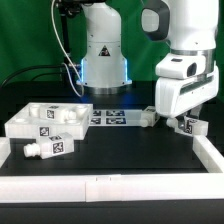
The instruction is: Assemble one leg
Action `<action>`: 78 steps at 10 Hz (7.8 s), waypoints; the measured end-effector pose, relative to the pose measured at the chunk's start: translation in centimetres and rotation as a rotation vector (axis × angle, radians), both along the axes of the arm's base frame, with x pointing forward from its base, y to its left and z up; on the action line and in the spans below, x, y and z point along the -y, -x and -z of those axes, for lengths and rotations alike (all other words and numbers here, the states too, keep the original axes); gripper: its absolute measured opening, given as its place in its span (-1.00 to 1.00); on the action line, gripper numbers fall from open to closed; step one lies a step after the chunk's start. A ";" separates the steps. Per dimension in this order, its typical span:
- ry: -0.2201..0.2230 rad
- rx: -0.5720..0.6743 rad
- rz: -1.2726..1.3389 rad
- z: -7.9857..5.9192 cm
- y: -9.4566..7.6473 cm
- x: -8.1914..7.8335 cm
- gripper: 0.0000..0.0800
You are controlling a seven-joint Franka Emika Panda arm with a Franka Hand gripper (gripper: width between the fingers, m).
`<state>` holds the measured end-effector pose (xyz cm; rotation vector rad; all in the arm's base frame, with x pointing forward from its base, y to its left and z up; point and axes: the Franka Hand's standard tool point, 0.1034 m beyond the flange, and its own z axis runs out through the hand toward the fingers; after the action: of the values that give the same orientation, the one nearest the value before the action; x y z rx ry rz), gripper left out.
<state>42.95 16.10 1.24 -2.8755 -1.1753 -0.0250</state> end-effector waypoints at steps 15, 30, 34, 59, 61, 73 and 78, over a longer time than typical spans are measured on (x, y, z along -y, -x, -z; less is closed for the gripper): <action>0.060 -0.027 0.041 -8.4 -2.3 9.0 0.62; 0.018 0.044 0.387 -7.8 4.7 31.8 0.62; 0.018 0.040 0.398 -7.7 4.8 31.7 0.62; 0.039 -0.113 1.003 0.4 7.3 38.2 -0.87; 0.036 -0.112 1.003 0.1 6.7 37.7 -0.87; -0.022 -0.086 0.894 -6.2 -3.6 28.6 -0.86; -0.024 -0.005 0.856 -4.0 -11.0 22.5 -0.86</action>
Offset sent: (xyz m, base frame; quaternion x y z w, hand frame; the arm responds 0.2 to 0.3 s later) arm 0.0000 0.0000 0.0000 0.0000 0.0000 0.0000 1.0000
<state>53.93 -6.40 5.25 -3.0899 0.1238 -0.0521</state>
